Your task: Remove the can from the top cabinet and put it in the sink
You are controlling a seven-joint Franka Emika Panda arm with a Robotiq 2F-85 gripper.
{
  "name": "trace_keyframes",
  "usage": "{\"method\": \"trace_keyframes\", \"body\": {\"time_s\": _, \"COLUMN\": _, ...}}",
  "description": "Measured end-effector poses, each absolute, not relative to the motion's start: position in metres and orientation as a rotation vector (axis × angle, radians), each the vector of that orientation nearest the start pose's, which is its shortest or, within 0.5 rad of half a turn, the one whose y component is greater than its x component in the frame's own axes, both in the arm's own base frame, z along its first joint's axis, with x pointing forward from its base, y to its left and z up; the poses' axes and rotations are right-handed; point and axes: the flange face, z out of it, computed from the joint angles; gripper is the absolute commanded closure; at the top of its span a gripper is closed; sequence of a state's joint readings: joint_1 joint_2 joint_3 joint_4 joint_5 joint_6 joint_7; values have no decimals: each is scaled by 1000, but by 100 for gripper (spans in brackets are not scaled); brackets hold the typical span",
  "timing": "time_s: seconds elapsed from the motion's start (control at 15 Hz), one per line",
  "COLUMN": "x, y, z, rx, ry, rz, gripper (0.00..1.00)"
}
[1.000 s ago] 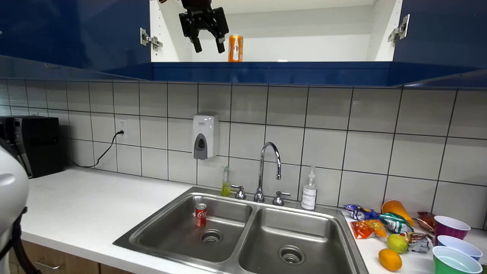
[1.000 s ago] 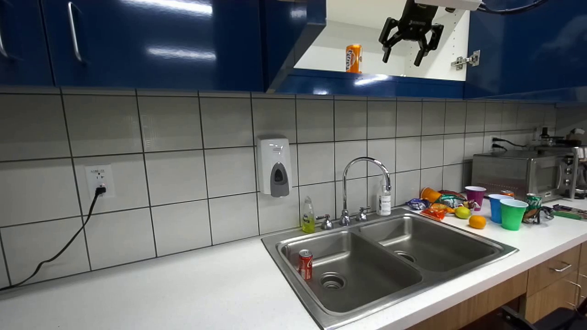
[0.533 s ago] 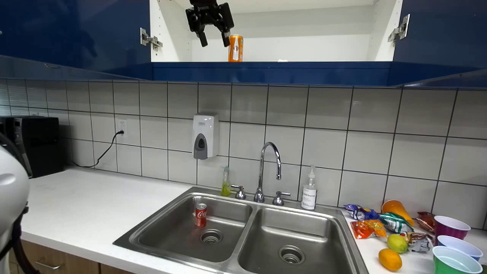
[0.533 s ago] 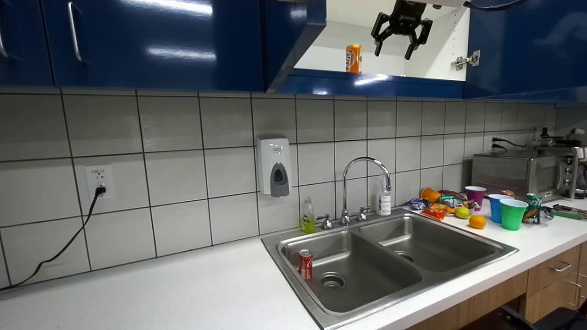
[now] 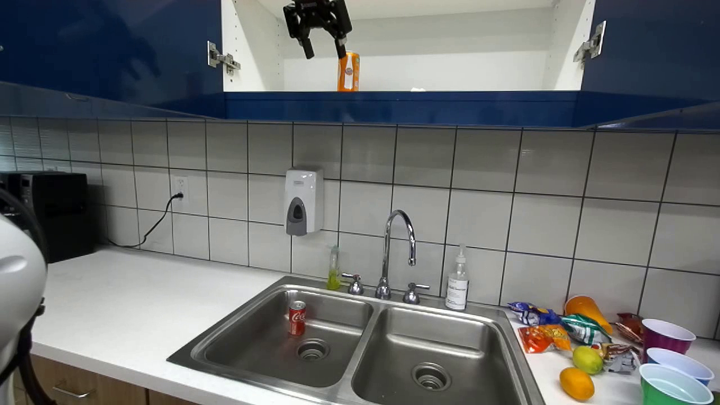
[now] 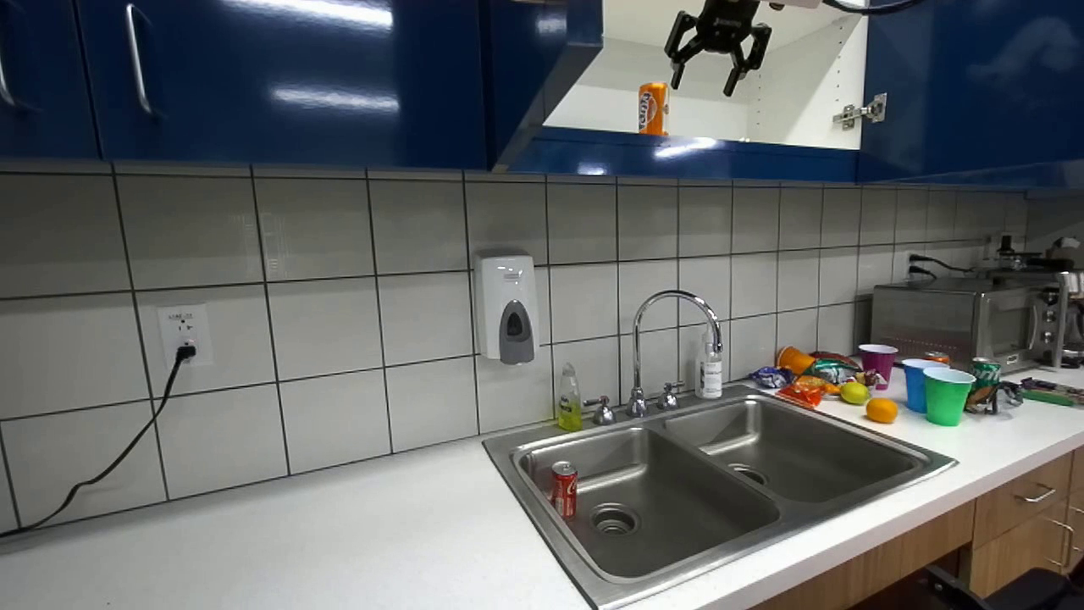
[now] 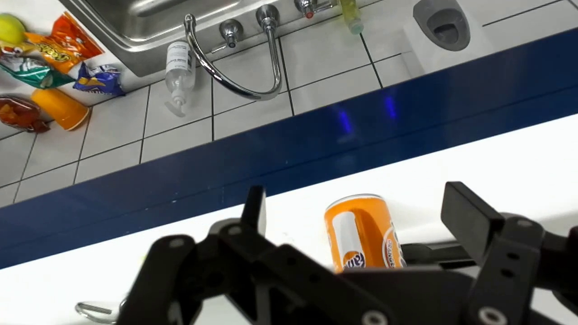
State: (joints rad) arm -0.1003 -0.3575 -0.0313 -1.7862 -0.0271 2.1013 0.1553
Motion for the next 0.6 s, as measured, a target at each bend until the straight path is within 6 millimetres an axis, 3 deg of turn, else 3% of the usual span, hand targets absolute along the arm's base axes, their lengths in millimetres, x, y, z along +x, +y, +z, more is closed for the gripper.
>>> {"method": "trace_keyframes", "body": {"time_s": 0.6, "x": 518, "y": -64, "z": 775, "rx": -2929, "ry": 398, "rz": -1081, "gripper": 0}}
